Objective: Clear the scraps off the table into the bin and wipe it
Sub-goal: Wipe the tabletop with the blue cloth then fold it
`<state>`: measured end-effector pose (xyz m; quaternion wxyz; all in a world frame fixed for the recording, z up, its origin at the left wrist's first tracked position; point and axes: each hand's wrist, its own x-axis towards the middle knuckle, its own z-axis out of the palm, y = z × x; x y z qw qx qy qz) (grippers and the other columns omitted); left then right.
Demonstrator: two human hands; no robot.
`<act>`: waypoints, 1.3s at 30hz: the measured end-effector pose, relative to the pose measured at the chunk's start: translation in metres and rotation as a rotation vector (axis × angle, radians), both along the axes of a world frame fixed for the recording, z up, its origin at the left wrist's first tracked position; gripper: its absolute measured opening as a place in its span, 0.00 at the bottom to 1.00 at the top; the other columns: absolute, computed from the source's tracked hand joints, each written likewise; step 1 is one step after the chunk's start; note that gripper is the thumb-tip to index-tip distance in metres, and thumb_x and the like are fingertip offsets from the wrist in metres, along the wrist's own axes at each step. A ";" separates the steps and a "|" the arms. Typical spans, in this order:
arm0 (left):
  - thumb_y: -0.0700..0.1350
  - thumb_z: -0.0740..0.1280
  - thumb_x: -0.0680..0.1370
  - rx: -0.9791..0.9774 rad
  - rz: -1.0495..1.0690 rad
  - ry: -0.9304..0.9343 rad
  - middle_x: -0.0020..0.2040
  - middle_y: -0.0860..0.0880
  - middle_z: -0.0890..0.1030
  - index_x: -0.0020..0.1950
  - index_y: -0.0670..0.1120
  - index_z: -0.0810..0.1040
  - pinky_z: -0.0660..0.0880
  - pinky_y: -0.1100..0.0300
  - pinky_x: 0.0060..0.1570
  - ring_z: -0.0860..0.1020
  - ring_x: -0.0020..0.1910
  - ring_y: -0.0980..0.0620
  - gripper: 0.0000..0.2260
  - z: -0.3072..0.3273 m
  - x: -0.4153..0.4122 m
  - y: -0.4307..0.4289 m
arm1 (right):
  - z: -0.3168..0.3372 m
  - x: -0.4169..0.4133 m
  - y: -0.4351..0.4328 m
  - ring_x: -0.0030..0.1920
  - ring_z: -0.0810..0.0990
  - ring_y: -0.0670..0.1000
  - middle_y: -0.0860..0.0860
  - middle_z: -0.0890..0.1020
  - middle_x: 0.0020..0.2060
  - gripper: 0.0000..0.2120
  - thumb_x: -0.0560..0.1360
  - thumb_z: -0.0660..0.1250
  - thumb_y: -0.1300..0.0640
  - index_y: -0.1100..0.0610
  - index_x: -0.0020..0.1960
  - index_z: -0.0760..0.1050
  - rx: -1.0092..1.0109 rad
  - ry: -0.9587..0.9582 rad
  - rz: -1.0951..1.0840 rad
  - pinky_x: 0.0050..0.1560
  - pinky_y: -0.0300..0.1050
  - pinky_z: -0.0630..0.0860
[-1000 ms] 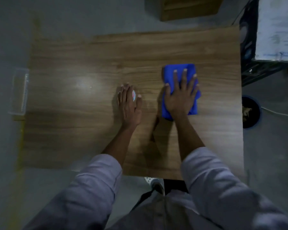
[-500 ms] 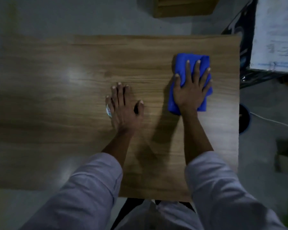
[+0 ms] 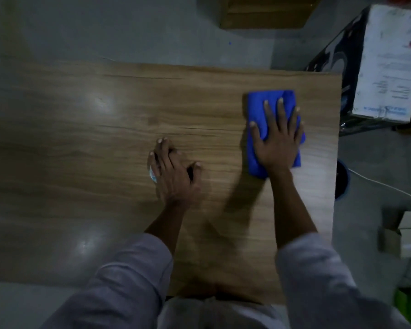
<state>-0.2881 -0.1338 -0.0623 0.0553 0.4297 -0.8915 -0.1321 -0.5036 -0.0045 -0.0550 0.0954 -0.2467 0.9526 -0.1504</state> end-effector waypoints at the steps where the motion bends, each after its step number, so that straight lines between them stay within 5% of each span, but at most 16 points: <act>1: 0.57 0.67 0.75 0.008 0.007 0.010 0.79 0.40 0.61 0.61 0.40 0.71 0.52 0.39 0.78 0.55 0.81 0.43 0.24 0.000 0.000 0.000 | 0.000 -0.016 -0.015 0.82 0.46 0.59 0.46 0.52 0.83 0.30 0.83 0.51 0.34 0.41 0.82 0.53 0.012 0.013 -0.046 0.80 0.62 0.45; 5: 0.55 0.67 0.75 0.021 0.006 0.047 0.79 0.40 0.62 0.61 0.40 0.73 0.51 0.39 0.78 0.55 0.81 0.42 0.23 0.002 0.000 -0.001 | -0.005 -0.042 -0.087 0.81 0.51 0.62 0.46 0.57 0.82 0.29 0.82 0.50 0.35 0.41 0.81 0.58 0.042 0.075 -0.026 0.80 0.61 0.48; 9: 0.55 0.67 0.75 0.024 -0.003 0.052 0.78 0.39 0.63 0.62 0.39 0.72 0.51 0.39 0.78 0.56 0.81 0.42 0.24 0.006 -0.001 0.000 | -0.007 -0.002 -0.108 0.79 0.61 0.63 0.50 0.70 0.76 0.22 0.82 0.60 0.47 0.48 0.75 0.72 -0.171 0.004 0.534 0.78 0.62 0.51; 11: 0.56 0.68 0.74 0.021 0.007 0.035 0.78 0.39 0.63 0.63 0.39 0.72 0.52 0.39 0.78 0.56 0.81 0.42 0.25 0.005 -0.001 -0.001 | 0.007 0.020 -0.086 0.78 0.65 0.59 0.51 0.74 0.73 0.18 0.82 0.64 0.54 0.54 0.71 0.76 -0.339 -0.206 0.697 0.79 0.61 0.55; 13: 0.56 0.68 0.74 0.018 0.003 0.004 0.78 0.40 0.62 0.62 0.40 0.72 0.52 0.39 0.78 0.56 0.81 0.43 0.25 0.002 0.000 -0.002 | 0.020 0.025 -0.045 0.75 0.70 0.54 0.51 0.76 0.70 0.16 0.82 0.65 0.62 0.57 0.69 0.76 -0.483 -0.351 0.526 0.78 0.55 0.62; 15: 0.57 0.67 0.74 0.017 0.014 -0.016 0.78 0.40 0.62 0.62 0.41 0.72 0.51 0.40 0.78 0.56 0.81 0.43 0.24 0.000 -0.001 -0.002 | 0.027 0.006 0.003 0.74 0.70 0.54 0.50 0.75 0.71 0.18 0.82 0.65 0.62 0.56 0.72 0.73 -0.585 -0.244 0.187 0.76 0.55 0.64; 17: 0.57 0.68 0.74 0.013 0.023 0.001 0.78 0.40 0.63 0.61 0.41 0.72 0.50 0.41 0.79 0.56 0.81 0.43 0.24 0.001 -0.001 -0.002 | 0.023 -0.030 0.036 0.78 0.64 0.56 0.51 0.70 0.75 0.21 0.84 0.61 0.49 0.53 0.75 0.70 -0.434 -0.102 -0.129 0.77 0.63 0.60; 19: 0.56 0.68 0.74 -0.003 0.016 0.019 0.78 0.40 0.64 0.62 0.41 0.72 0.50 0.41 0.79 0.57 0.81 0.43 0.24 0.000 -0.001 0.000 | 0.012 -0.060 0.036 0.81 0.55 0.60 0.50 0.64 0.79 0.25 0.82 0.57 0.39 0.47 0.76 0.68 -0.191 -0.038 -0.202 0.78 0.66 0.51; 25: 0.54 0.69 0.73 -0.025 0.000 0.024 0.77 0.40 0.64 0.64 0.41 0.70 0.51 0.40 0.78 0.59 0.80 0.41 0.25 -0.001 0.002 -0.001 | -0.012 -0.045 -0.058 0.80 0.56 0.62 0.49 0.65 0.79 0.23 0.83 0.57 0.43 0.46 0.75 0.70 -0.146 0.089 0.395 0.79 0.63 0.49; 30: 0.52 0.65 0.70 0.003 0.012 0.012 0.77 0.39 0.65 0.68 0.42 0.64 0.53 0.38 0.78 0.60 0.79 0.40 0.29 0.005 0.000 0.000 | 0.004 0.046 0.003 0.79 0.62 0.57 0.50 0.74 0.73 0.16 0.82 0.62 0.54 0.52 0.69 0.78 -0.357 -0.231 0.727 0.79 0.61 0.54; 33: 0.51 0.66 0.71 0.005 0.004 -0.028 0.77 0.40 0.65 0.68 0.40 0.65 0.53 0.39 0.78 0.59 0.79 0.41 0.29 0.004 0.001 -0.001 | 0.024 0.074 0.047 0.75 0.71 0.54 0.53 0.79 0.69 0.14 0.82 0.63 0.61 0.58 0.67 0.78 -0.517 -0.476 0.498 0.76 0.63 0.63; 36: 0.50 0.69 0.71 -0.022 0.003 -0.039 0.77 0.39 0.66 0.67 0.41 0.65 0.52 0.40 0.78 0.60 0.79 0.40 0.29 0.003 0.001 0.000 | 0.029 0.024 0.069 0.72 0.73 0.53 0.55 0.78 0.69 0.17 0.81 0.64 0.64 0.57 0.69 0.75 -0.631 -0.277 0.059 0.73 0.60 0.68; 39: 0.51 0.68 0.72 -0.042 -0.008 -0.058 0.77 0.39 0.65 0.68 0.40 0.65 0.52 0.40 0.78 0.60 0.79 0.40 0.28 0.004 0.002 0.001 | 0.011 -0.043 0.059 0.79 0.61 0.60 0.53 0.70 0.76 0.21 0.83 0.61 0.46 0.50 0.74 0.72 -0.299 -0.037 -0.102 0.78 0.63 0.57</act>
